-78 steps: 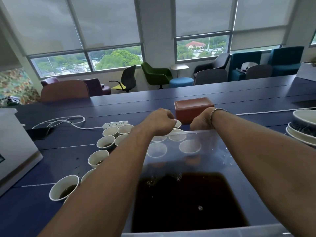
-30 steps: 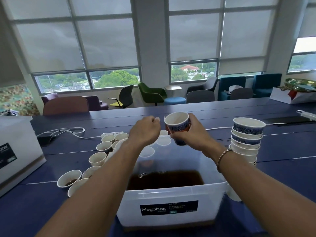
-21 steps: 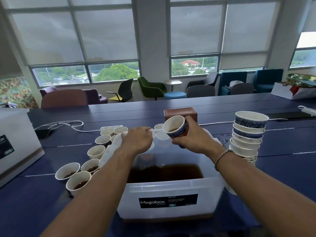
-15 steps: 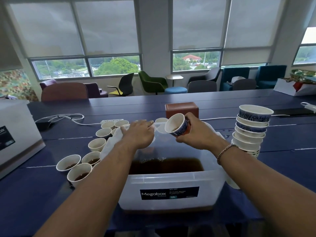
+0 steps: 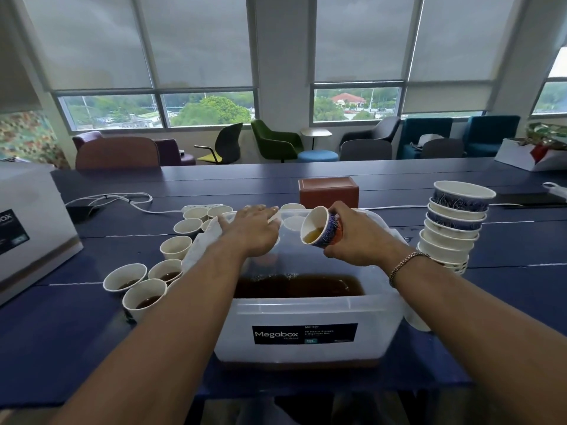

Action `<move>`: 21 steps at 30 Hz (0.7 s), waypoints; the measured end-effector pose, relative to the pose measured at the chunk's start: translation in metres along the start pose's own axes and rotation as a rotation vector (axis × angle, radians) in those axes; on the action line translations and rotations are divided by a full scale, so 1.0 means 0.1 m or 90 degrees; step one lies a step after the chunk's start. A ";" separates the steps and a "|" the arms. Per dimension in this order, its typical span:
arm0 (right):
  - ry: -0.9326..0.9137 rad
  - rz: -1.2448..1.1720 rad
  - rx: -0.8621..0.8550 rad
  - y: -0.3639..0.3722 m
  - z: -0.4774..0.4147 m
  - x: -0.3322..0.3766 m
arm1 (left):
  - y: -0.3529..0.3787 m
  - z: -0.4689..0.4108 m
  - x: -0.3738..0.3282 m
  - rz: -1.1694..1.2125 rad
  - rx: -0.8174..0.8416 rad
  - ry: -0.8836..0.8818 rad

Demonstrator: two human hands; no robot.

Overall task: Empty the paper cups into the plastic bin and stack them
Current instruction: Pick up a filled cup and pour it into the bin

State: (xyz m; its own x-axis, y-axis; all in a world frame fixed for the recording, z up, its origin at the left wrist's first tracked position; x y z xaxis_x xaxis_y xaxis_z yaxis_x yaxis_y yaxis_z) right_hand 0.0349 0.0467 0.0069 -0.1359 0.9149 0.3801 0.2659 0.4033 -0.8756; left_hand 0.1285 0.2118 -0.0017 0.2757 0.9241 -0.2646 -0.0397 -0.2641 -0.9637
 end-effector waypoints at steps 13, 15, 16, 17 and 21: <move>-0.002 0.090 0.020 0.01 0.00 -0.01 | 0.01 -0.01 0.00 0.005 0.003 -0.003; -0.009 0.107 0.012 0.00 0.00 -0.01 | 0.02 -0.01 0.00 0.001 0.003 -0.003; -0.012 0.116 0.007 -0.01 0.00 0.00 | 0.02 0.00 0.00 0.001 0.003 -0.003; -0.016 0.123 0.000 -0.02 0.00 0.01 | 0.02 0.00 0.00 0.001 0.002 -0.003; -0.019 0.111 -0.028 -0.05 -0.02 0.01 | 0.01 0.01 0.00 0.005 0.002 -0.006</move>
State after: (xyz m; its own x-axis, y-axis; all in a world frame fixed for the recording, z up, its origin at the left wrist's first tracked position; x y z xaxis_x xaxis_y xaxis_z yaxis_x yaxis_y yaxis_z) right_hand 0.0351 0.0460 0.0118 -0.1120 0.9702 0.2149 0.3285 0.2402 -0.9134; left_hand 0.1280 0.2117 -0.0028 0.2667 0.9246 -0.2719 -0.0450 -0.2699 -0.9618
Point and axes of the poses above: each hand's wrist, its own z-axis away from the middle knuckle, its own y-axis out of the palm, x = y × z, the point moved 8 cm from there along -z, towards the middle knuckle, and after that the axes turned 11 degrees about -y, right-handed, at the moved point
